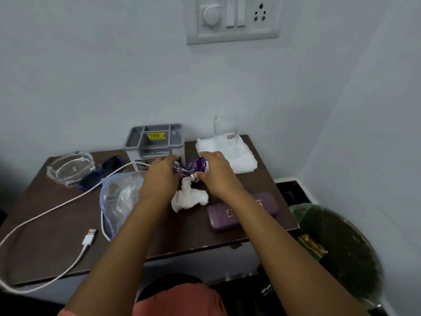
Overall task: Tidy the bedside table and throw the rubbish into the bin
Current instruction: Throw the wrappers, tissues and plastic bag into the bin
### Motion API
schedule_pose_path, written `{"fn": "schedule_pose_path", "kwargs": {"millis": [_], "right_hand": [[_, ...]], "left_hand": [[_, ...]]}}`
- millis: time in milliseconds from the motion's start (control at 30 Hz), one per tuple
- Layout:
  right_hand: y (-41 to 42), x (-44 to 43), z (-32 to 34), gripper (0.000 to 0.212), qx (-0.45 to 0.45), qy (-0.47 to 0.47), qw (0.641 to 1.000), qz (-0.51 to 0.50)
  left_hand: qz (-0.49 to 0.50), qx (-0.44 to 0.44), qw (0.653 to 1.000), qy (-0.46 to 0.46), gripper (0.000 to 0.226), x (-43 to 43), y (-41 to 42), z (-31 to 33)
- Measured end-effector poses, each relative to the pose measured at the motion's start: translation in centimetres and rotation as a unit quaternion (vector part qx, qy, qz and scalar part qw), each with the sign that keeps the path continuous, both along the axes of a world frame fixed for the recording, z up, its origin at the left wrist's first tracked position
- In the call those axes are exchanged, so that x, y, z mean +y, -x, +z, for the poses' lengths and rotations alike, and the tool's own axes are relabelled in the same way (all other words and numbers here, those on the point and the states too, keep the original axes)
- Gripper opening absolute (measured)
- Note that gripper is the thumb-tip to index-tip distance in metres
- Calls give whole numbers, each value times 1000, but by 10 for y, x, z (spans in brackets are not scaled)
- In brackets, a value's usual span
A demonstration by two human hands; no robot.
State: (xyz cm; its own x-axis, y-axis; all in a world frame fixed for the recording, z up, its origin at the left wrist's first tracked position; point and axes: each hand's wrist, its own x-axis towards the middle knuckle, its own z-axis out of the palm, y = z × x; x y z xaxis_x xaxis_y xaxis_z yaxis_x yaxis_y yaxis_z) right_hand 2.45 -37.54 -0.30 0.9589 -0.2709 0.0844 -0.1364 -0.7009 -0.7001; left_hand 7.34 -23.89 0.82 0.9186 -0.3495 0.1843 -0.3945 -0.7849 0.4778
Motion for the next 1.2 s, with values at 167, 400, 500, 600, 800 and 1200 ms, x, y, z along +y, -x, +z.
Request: {"fn": "schedule_pose_path", "kwargs": {"millis": [167, 400, 500, 600, 800, 1200], "right_hand": [[-9, 4, -5, 47, -17, -6, 1000, -5], [-7, 10, 3, 44, -97, -41, 994, -16], [-2, 12, 19, 44, -155, -52, 986, -29], [18, 6, 43, 42, -217, -60, 973, -49], [104, -50, 69, 33, -271, -44, 954, -118], [254, -132, -21, 30, -171, 77, 930, -316]], "left_hand": [[-27, -31, 998, -45, 37, -7, -9, -6], [-13, -66, 997, -45, 21, -7, -9, -1], [-25, -103, 994, 10, 17, -6, 0, 15], [-40, -139, 986, 77, 21, -14, 19, 39], [-105, -11, 967, 231, 35, -70, 84, 59], [-256, 347, 868, 247, 36, -187, 205, -37]]}}
